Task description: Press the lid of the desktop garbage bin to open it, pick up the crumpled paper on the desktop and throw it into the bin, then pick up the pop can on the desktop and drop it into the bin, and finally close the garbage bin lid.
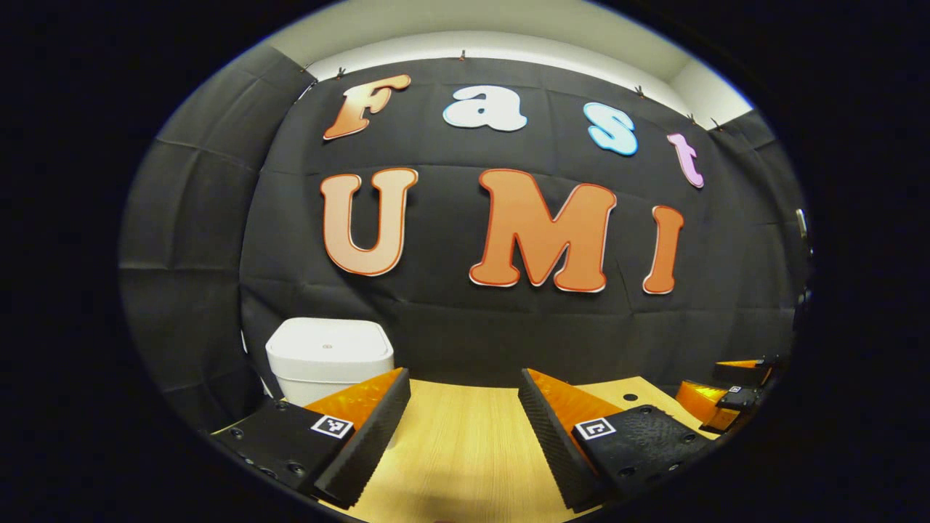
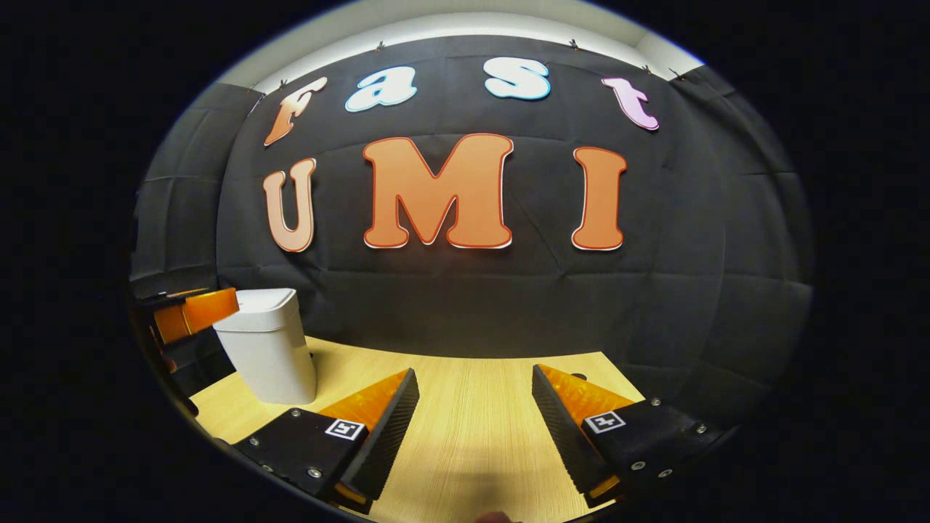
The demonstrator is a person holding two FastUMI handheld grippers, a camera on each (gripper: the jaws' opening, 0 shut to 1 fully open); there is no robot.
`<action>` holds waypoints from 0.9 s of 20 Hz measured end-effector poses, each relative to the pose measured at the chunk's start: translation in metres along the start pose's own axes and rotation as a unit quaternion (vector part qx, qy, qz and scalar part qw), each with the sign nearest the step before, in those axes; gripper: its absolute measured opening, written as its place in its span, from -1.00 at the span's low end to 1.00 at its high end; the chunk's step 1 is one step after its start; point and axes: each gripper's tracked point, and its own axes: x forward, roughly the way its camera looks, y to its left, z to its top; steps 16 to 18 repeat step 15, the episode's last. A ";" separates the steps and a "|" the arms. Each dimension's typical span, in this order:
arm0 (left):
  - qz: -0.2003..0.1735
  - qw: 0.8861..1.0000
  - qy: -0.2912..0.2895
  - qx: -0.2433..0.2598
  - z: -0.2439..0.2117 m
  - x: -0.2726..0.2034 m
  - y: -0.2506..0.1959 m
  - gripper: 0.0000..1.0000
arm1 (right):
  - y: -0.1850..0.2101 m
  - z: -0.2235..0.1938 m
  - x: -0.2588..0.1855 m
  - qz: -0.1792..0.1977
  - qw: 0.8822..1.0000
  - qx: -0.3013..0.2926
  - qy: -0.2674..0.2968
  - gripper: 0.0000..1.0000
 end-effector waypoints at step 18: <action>0.003 1.000 0.002 0.024 -0.038 -0.034 -0.026 0.90 | 0.011 -0.018 -0.025 0.007 1.000 0.002 -0.012 0.88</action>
